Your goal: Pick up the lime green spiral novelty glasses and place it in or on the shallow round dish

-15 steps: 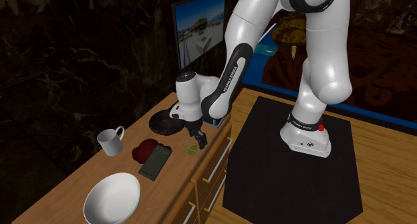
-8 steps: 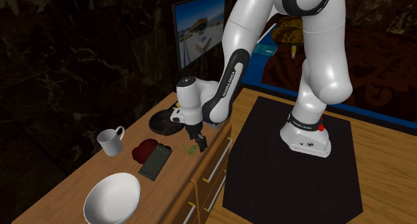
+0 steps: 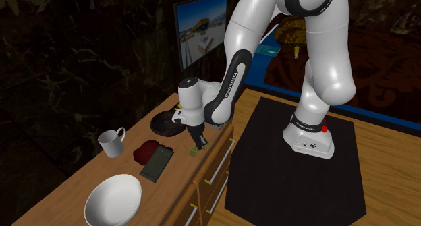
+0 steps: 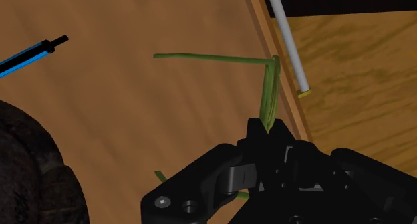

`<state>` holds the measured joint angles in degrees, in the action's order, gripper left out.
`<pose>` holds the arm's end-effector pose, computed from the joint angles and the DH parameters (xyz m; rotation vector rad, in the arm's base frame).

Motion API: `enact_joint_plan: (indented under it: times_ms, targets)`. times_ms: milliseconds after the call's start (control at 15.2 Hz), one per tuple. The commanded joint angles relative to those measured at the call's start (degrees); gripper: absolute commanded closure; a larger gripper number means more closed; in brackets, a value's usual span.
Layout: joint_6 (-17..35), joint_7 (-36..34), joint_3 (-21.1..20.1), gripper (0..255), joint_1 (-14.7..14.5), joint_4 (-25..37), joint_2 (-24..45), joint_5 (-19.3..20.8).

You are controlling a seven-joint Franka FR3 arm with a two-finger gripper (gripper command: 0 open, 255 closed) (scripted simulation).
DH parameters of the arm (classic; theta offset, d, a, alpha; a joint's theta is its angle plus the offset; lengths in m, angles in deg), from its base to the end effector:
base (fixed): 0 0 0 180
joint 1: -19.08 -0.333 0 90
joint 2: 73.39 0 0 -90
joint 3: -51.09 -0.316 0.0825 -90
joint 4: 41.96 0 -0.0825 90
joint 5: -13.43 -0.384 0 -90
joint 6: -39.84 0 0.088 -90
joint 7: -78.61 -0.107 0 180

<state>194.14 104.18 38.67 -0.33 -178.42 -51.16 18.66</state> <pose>0.4142 0.2684 0.1579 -2.6634 -1.5830 0.1037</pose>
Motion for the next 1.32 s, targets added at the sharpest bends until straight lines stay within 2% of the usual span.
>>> enact_joint_plan:
  times_ms: [0,264,1254]
  targets:
    - [0.0,0.0,0.03,255,0.01,0.0,0.01,0.01]
    - [0.01,0.0,0.03,255,0.02,0.0,0.02,0.01]
    - [-10.48,3.01,-2.81,255,2.04,-0.92,-11.65,-4.76]
